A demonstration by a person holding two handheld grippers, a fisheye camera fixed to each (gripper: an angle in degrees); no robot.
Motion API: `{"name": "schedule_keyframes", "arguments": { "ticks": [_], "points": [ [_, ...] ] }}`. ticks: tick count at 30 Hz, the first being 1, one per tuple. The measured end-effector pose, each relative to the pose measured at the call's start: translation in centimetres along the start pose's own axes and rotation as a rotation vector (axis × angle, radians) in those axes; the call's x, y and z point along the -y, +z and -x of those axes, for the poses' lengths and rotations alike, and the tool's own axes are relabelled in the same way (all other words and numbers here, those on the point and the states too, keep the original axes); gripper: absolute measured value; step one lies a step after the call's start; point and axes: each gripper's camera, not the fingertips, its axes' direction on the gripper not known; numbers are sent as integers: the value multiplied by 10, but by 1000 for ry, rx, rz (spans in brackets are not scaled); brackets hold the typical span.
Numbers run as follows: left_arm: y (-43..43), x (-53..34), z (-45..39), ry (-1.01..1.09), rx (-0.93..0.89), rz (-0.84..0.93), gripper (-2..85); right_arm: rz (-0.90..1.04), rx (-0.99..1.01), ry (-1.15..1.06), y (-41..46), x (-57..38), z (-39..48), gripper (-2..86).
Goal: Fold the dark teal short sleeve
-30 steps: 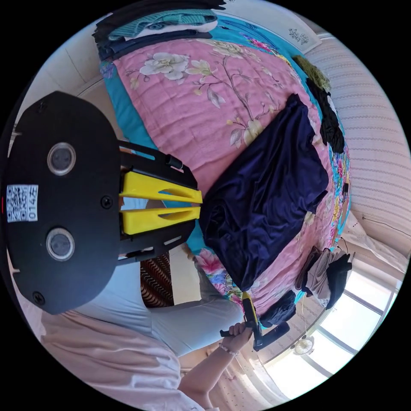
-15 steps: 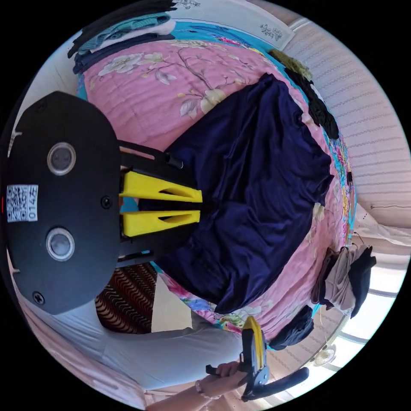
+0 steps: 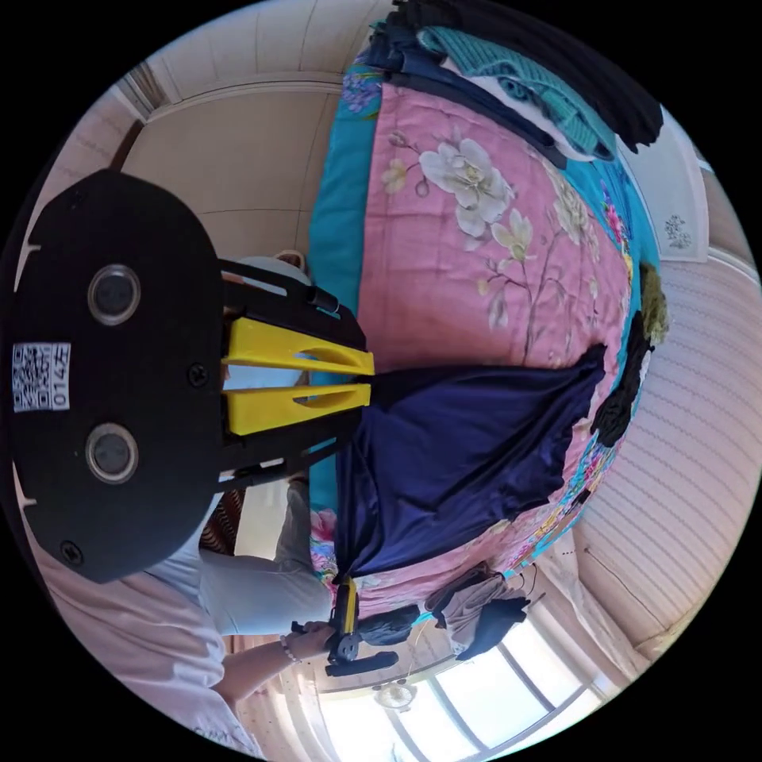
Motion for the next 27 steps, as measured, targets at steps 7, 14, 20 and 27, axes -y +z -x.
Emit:
{"name": "schedule_keyframes", "arguments": {
  "ticks": [7,14,20,27],
  "points": [
    [-32,-2,25,-63,-12,-23,11,47,-14,53,-15,-11,1,-2],
    [-10,21,27,-11,37,121,74,-44,175,211,-36,-33,-15,73],
    [-13,28,27,79,78,226,4,0,192,246,-34,-37,-12,63],
    [-119,-3,45,15,-279,-70,-9,-62,459,171,-101,-83,-26,9]
  ]
}}
